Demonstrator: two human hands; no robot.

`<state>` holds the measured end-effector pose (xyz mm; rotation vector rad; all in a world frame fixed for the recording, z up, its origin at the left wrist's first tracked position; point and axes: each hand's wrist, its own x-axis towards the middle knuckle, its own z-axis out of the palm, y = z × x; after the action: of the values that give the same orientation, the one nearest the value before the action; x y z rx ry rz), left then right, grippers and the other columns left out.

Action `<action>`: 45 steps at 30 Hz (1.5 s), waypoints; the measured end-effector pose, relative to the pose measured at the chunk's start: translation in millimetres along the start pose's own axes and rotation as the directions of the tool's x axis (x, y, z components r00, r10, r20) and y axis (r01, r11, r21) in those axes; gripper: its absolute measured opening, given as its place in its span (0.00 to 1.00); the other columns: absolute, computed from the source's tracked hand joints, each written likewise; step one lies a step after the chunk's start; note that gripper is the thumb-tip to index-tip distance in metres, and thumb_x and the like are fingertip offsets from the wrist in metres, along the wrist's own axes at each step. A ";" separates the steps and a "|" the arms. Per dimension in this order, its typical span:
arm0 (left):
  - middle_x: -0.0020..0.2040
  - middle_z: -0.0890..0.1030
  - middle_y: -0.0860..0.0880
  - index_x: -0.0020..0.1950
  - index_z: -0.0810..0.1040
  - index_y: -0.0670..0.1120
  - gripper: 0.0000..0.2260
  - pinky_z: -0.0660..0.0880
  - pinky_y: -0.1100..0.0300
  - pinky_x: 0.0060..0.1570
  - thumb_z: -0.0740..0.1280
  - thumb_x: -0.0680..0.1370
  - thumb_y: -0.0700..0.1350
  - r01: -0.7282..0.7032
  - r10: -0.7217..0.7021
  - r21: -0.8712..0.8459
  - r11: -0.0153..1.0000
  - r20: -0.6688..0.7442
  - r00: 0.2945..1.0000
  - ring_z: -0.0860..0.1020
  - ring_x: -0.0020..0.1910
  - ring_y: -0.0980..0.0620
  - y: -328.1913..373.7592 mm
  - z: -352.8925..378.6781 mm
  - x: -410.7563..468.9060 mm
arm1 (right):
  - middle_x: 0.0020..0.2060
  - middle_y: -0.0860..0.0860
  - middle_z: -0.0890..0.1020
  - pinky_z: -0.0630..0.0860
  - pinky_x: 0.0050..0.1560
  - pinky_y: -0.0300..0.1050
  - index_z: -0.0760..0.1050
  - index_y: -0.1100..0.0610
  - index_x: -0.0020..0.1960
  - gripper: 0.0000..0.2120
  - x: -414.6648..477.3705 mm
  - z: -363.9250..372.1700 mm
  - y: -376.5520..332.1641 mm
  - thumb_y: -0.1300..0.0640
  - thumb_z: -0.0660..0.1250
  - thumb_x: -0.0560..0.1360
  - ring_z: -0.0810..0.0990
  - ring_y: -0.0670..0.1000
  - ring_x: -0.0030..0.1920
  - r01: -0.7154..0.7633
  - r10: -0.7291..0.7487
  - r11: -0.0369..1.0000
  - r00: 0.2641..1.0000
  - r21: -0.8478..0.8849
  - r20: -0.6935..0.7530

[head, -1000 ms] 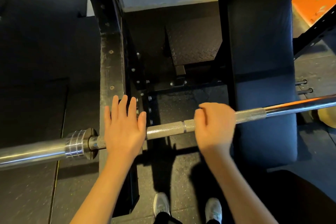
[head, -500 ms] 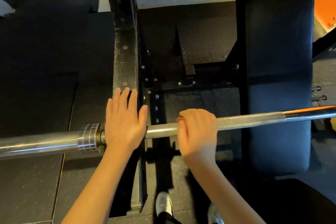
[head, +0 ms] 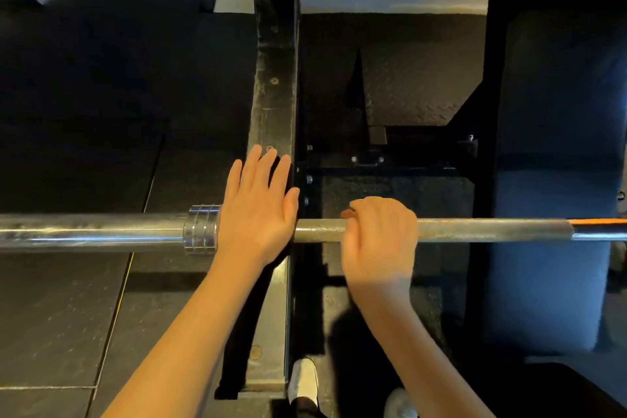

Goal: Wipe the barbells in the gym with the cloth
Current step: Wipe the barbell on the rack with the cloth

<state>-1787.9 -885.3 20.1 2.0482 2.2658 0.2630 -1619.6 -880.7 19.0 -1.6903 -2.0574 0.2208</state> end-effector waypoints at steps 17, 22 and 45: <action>0.73 0.68 0.45 0.74 0.65 0.43 0.24 0.55 0.48 0.74 0.50 0.82 0.53 0.031 -0.029 -0.035 0.999 0.036 0.999 0.58 0.76 0.45 -26.6 -24.6 20.7 | 0.49 0.51 0.80 0.67 0.56 0.45 0.80 0.55 0.52 0.13 -3.7 22.4 -37.7 0.55 0.58 0.77 0.77 0.52 0.51 0.158 -0.161 0.986 0.984 0.043 0.079; 0.73 0.68 0.46 0.74 0.66 0.42 0.24 0.52 0.47 0.75 0.51 0.82 0.53 0.167 -0.172 -0.125 0.978 -0.029 0.985 0.58 0.76 0.46 -43.2 -30.2 12.3 | 0.46 0.48 0.80 0.73 0.49 0.47 0.81 0.53 0.55 0.14 15.3 6.0 -1.0 0.54 0.59 0.76 0.76 0.50 0.46 0.268 -0.272 0.962 0.952 0.042 0.138; 0.57 0.79 0.41 0.67 0.73 0.39 0.22 0.67 0.47 0.64 0.52 0.83 0.52 0.322 -0.340 -0.258 0.911 -0.025 0.940 0.74 0.60 0.44 -55.1 -36.4 52.6 | 0.50 0.52 0.81 0.71 0.57 0.49 0.80 0.58 0.53 0.14 42.7 4.9 -2.0 0.58 0.57 0.78 0.78 0.54 0.52 0.198 -0.204 0.977 0.975 0.077 0.088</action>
<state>-1853.6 -841.0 49.2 1.5261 2.4249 0.5692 -1629.3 -839.5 26.2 -1.4450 -2.2467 0.3059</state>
